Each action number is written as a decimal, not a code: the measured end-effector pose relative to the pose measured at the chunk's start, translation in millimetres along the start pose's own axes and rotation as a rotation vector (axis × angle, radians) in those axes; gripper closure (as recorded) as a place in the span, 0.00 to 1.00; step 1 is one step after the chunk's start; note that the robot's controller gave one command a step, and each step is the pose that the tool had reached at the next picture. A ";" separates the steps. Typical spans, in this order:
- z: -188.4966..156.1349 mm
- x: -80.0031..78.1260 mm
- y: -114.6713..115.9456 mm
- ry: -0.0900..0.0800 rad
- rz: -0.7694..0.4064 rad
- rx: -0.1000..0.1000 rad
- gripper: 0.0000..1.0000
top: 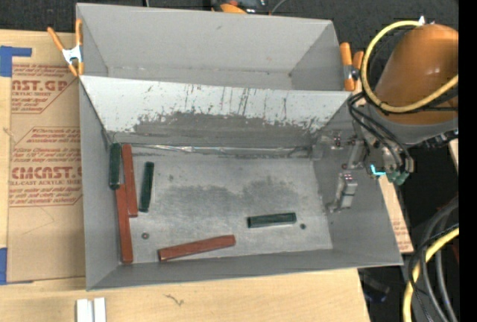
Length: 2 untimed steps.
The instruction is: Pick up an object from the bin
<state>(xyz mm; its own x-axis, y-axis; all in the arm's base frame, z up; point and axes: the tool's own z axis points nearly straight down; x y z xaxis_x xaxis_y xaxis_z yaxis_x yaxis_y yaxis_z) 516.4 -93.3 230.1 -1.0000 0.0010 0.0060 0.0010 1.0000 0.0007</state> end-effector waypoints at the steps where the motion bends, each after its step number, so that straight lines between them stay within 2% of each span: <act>1: 162.2 31.7 62.0 -0.016 -0.092 0.000 0.00; 2: 129.5 23.8 54.1 -0.009 -0.031 0.000 0.00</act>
Offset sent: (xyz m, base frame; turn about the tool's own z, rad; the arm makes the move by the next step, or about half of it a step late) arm -0.0349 0.0601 -0.1601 -0.0910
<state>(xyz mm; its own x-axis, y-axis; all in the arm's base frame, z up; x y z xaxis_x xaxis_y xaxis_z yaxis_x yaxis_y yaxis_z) 491.9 -39.1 100.8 -0.9996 -0.0295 -0.0033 -0.0295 0.9996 0.0004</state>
